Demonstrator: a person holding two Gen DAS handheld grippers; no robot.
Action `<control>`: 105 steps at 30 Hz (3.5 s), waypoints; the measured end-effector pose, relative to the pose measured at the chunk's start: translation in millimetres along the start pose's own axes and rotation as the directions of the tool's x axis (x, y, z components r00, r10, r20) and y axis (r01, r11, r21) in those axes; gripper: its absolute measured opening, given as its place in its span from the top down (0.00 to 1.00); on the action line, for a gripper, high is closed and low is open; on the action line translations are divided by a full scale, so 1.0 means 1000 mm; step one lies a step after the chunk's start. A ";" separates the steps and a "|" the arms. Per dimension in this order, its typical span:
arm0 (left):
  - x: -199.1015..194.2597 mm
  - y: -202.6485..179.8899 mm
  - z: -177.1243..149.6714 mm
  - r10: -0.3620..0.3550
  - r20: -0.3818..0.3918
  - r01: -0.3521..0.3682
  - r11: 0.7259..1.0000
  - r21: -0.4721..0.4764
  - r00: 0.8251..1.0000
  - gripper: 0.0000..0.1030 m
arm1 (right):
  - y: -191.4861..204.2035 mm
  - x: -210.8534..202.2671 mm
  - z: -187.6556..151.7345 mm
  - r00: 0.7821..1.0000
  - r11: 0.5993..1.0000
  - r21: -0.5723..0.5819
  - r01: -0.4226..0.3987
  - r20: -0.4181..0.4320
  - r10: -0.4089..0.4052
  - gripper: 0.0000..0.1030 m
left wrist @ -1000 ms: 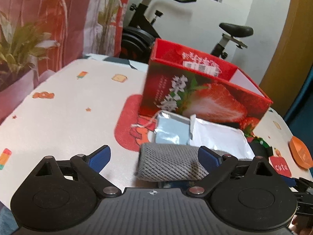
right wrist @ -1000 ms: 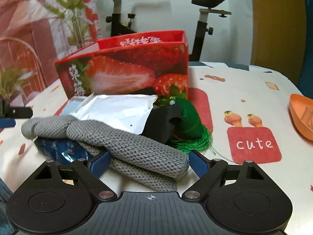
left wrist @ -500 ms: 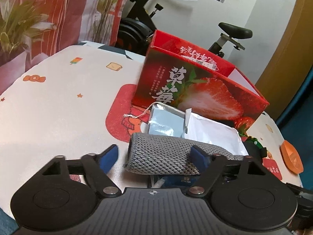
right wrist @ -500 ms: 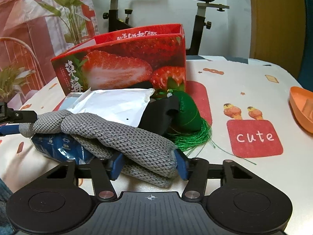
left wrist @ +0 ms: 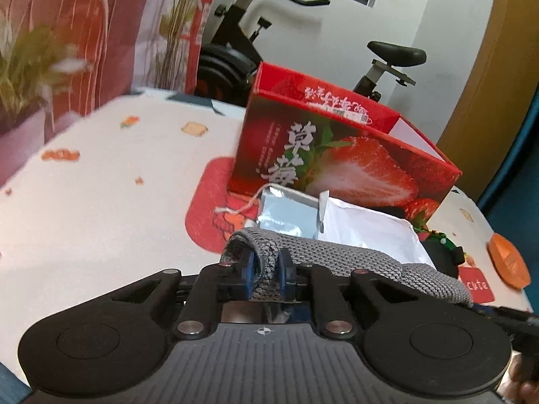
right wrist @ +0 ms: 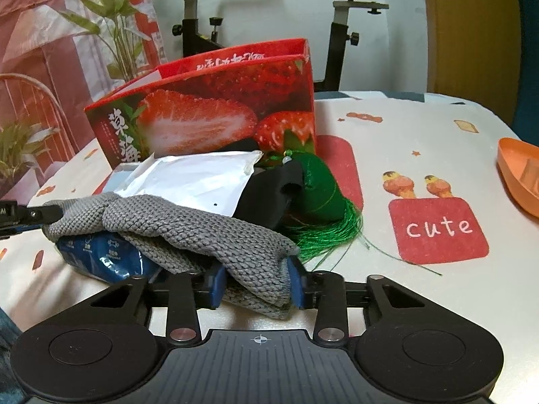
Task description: Organize soft objects
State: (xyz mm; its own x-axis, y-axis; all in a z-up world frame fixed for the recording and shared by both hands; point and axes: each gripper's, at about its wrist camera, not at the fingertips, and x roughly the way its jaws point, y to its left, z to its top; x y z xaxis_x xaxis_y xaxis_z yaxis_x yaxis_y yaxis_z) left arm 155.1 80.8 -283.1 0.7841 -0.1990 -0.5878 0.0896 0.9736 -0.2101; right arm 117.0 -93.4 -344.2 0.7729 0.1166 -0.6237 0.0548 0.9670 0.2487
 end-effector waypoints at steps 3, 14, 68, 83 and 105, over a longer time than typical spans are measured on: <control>-0.005 -0.001 0.002 0.006 0.025 -0.006 1.000 0.010 1.000 0.88 | -0.001 -0.009 0.002 0.999 1.000 0.012 -0.002 0.045 0.002 0.83; -0.025 0.000 0.008 0.019 0.108 -0.020 1.000 0.009 0.994 0.88 | -0.001 -0.033 0.015 0.984 0.995 0.031 -0.091 0.155 0.085 0.88; 0.182 -0.058 0.238 0.060 0.034 -0.065 0.983 0.173 0.998 0.88 | -0.007 0.165 0.302 0.998 0.999 -0.030 -0.042 0.035 0.044 0.91; 0.223 -0.053 0.240 -0.007 -0.153 0.040 0.976 0.216 0.988 0.79 | 0.009 0.212 0.301 0.994 0.987 -0.160 -0.021 -0.105 0.004 0.84; 0.114 -0.061 0.222 -0.064 -0.004 0.063 0.960 0.274 0.998 0.14 | 0.022 0.118 0.287 1.000 0.985 -0.174 -0.005 -0.001 0.005 0.04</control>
State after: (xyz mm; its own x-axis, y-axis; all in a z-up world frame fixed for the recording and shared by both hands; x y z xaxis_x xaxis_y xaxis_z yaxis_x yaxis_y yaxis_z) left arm 375.5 23.8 -163.9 0.7742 -0.2617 -0.5762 0.3035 0.9525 -0.0249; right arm 390.8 -122.9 -200.1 0.7727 0.1216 -0.6230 -0.0599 0.9911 0.1192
